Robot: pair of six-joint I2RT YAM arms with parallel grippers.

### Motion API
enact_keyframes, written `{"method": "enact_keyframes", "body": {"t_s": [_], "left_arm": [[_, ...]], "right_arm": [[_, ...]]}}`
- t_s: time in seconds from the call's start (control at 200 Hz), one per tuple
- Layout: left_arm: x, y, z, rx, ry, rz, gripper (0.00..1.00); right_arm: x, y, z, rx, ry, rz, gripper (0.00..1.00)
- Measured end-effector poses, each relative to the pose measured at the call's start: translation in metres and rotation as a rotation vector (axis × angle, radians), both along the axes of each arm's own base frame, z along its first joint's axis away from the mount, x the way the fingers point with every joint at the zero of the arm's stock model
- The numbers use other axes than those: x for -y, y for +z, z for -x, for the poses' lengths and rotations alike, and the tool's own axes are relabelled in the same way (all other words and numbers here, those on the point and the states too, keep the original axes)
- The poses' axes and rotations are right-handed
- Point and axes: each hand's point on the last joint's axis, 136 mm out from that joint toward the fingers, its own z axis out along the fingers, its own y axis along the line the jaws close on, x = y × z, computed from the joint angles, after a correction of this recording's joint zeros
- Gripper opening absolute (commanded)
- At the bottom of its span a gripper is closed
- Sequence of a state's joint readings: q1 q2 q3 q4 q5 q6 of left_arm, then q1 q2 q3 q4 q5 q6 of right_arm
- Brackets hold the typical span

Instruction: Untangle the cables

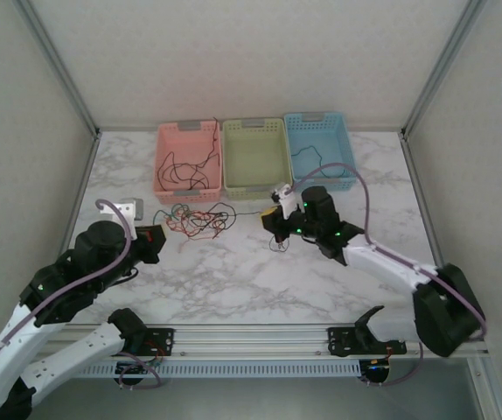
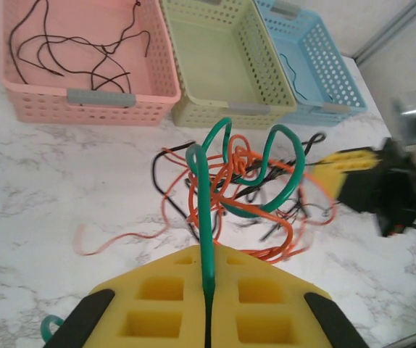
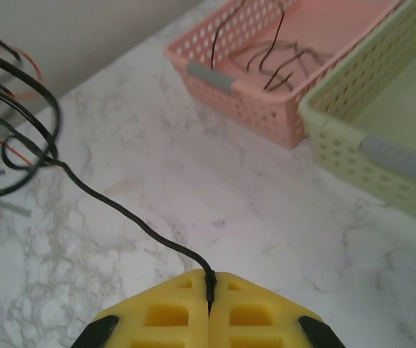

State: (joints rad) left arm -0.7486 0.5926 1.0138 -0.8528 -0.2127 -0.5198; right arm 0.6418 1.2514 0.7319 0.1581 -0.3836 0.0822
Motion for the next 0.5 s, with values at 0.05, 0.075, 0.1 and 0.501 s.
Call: {"method": "enact_keyframes", "body": {"t_s": [0.05,0.075,0.1,0.501], "left_arm": [[-0.003,-0.001,0.0,0.001,0.01,-0.007,0.0],[-0.004,-0.001,0.0,0.0,0.015,-0.011,0.0],[-0.006,-0.001,0.0,0.002,0.02,-0.015,0.0],[-0.028,0.016,0.003,0.058,0.094,-0.03,0.0]], "right_arm": [[0.006,0.024,0.002,0.042,-0.023,-0.025,0.0],[0.009,0.036,0.004,0.061,-0.03,-0.039,0.0],[0.012,0.047,0.004,0.081,-0.043,-0.052,0.0],[0.071,0.087,-0.016,0.134,-0.308,-0.045,0.0]]}}
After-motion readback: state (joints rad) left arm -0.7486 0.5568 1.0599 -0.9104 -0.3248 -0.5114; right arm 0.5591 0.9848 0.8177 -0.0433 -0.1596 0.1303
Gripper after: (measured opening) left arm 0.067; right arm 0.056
